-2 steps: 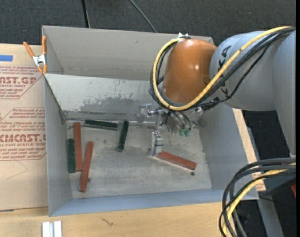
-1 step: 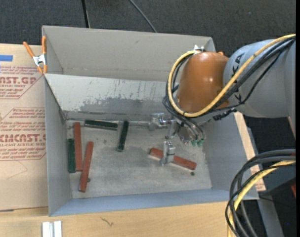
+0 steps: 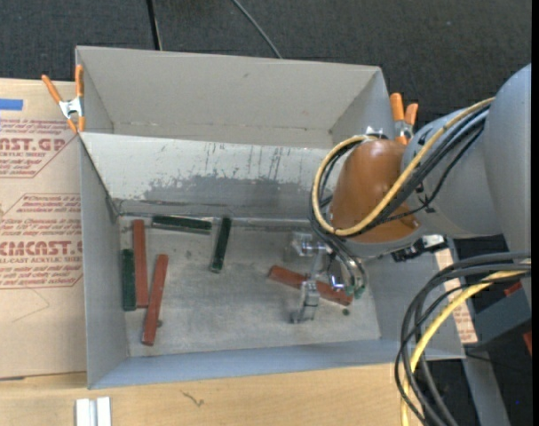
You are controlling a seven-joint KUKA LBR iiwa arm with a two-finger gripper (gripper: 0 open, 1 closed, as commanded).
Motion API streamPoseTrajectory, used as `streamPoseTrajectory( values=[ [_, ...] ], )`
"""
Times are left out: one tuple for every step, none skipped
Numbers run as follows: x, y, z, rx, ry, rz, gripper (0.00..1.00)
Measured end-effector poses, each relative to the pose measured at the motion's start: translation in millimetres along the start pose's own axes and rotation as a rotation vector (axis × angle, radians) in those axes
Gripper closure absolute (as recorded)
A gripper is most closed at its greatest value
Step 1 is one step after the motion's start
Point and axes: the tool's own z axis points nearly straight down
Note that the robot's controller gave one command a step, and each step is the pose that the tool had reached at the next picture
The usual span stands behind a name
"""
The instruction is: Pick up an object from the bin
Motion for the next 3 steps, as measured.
streamPoseTrajectory(
  values=[
    [-6.3, -23.5, -3.4, 0.0, -0.004, -0.187, 1.0],
    [-6.3, -23.5, -3.4, 0.0, -0.004, -0.186, 1.0],
    [-6.3, -23.5, -3.4, 0.0, -0.004, -0.187, 1.0]
  ],
)
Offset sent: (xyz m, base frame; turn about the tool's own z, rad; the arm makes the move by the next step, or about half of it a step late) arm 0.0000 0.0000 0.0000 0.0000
